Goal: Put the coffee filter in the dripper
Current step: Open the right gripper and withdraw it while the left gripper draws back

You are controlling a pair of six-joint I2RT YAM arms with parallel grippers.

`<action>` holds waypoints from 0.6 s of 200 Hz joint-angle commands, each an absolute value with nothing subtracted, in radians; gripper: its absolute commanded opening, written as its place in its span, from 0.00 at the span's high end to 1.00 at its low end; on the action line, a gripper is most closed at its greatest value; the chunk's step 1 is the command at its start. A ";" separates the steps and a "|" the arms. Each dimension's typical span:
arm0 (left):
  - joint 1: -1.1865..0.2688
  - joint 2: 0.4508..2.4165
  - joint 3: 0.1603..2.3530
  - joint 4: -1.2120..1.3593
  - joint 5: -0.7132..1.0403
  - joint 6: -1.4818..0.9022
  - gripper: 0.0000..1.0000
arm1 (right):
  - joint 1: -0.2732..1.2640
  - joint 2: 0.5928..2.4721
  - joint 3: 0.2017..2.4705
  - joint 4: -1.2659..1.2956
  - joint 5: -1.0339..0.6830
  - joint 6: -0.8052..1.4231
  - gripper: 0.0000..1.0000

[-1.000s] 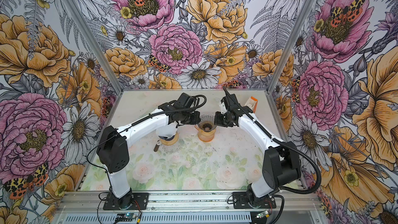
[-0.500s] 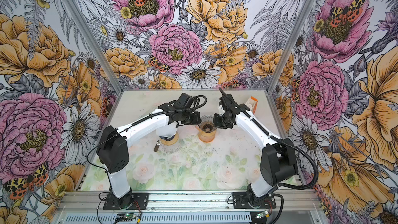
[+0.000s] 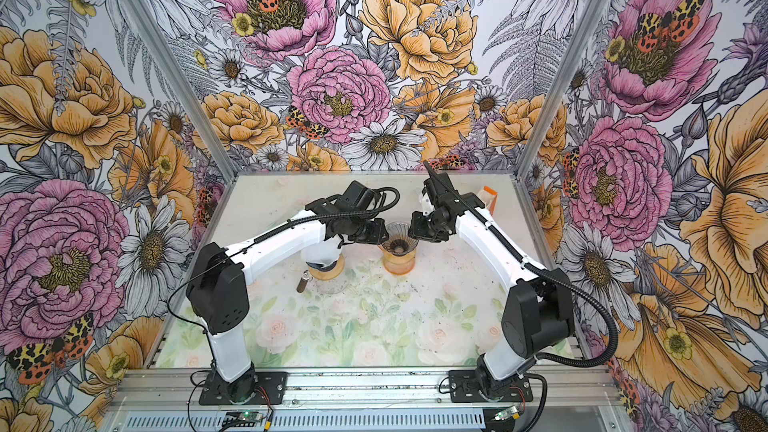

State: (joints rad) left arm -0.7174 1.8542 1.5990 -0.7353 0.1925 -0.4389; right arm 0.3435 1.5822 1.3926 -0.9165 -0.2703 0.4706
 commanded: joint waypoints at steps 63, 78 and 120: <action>-0.706 1.728 1.661 -0.734 0.196 -0.434 0.47 | 0.336 1.450 1.447 -0.919 -0.117 0.457 0.56; -0.704 1.704 1.666 -0.735 0.189 -0.435 0.41 | 0.326 1.424 1.445 -0.919 -0.080 0.457 0.56; -0.700 1.615 1.681 -0.735 0.170 -0.401 0.19 | 0.294 1.353 1.445 -0.917 0.022 0.455 0.56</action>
State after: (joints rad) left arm -0.7097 1.6936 1.6409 -0.7372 0.1913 -0.4294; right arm 0.3122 1.4105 1.4132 -0.9203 -0.0772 0.4702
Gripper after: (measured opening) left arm 0.771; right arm 0.443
